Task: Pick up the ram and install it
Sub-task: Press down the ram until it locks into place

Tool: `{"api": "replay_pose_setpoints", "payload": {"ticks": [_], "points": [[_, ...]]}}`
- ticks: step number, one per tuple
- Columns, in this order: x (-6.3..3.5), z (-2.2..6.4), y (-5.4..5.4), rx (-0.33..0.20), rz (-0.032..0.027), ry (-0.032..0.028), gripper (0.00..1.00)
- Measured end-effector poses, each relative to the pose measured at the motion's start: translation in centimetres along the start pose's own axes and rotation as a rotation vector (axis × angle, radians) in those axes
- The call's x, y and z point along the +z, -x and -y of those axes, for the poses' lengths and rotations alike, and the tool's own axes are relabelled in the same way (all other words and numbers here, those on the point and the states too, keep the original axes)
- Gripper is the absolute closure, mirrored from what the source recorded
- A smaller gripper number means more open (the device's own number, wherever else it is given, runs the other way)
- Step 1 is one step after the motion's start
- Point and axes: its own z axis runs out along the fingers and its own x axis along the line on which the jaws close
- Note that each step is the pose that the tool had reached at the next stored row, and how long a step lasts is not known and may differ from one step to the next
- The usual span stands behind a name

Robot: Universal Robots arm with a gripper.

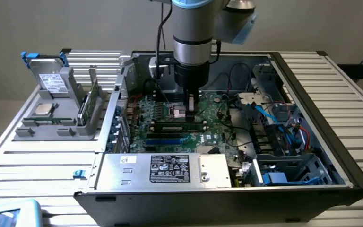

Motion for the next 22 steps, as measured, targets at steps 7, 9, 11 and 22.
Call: {"api": "replay_pose_setpoints", "payload": {"ticks": [7, 9, 11, 22], "points": [[0.13, -2.89, -0.2, 0.0, 0.0005, -0.0056, 0.89], [0.4, -3.22, -0.2, 0.001, 0.0006, -0.0099, 0.89], [0.71, -3.45, -0.2, 0.001, 0.0008, -0.0137, 0.89], [0.68, -3.5, -0.2, 0.001, 0.0012, -0.022, 0.89]]}}
